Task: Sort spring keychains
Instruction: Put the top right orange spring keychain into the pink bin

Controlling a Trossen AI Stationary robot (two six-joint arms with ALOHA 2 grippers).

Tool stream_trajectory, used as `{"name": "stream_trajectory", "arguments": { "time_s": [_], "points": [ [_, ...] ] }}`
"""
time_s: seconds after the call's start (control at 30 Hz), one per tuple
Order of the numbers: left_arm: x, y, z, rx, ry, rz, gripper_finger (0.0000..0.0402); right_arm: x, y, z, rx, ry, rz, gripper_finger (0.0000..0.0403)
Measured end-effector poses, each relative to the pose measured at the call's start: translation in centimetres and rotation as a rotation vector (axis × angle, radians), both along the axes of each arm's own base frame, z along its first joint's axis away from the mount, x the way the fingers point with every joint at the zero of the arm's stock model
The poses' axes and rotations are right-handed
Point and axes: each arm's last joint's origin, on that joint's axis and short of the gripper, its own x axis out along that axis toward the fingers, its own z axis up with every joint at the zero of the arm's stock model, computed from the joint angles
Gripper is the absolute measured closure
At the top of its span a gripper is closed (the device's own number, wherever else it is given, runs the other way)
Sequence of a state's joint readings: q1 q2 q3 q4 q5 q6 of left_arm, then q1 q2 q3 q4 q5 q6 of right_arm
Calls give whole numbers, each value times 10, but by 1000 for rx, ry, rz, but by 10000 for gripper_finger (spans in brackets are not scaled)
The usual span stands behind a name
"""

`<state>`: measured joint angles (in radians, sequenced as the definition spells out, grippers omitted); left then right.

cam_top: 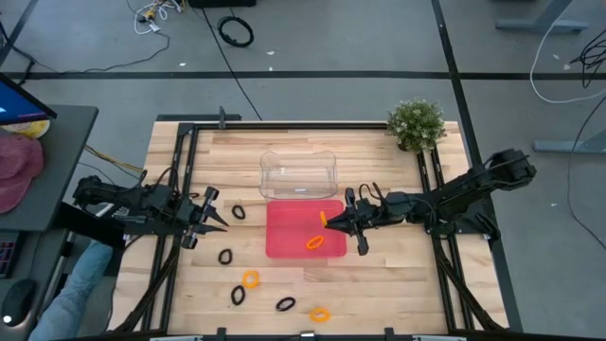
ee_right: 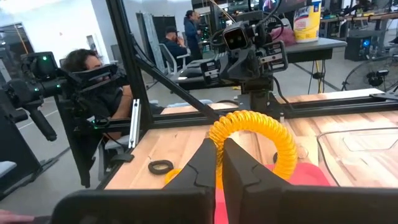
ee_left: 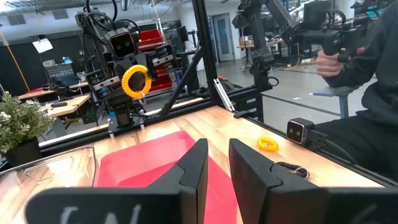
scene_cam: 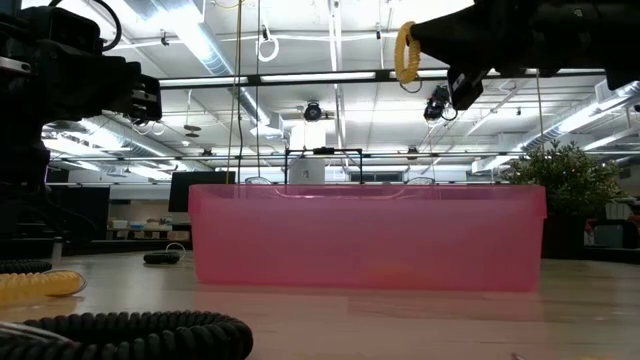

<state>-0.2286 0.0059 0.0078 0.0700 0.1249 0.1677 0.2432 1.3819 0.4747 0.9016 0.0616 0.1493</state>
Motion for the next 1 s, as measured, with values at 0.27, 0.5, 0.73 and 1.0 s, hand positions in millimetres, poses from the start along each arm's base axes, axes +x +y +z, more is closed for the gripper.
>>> {"name": "stream_trajectory", "arguments": {
  "time_s": [0.27,0.5,0.73,1.0],
  "points": [
    [0,0,0,0,0,0,333,0,0,-1,30,17,-1,358],
    [0,0,0,0,0,0,333,0,-1,-3,58,45,-4,287],
    [0,0,0,0,0,0,333,0,-2,-4,69,60,-12,224],
    [0,0,0,0,0,0,333,0,-2,-12,24,133,-13,196]
  ]
}}
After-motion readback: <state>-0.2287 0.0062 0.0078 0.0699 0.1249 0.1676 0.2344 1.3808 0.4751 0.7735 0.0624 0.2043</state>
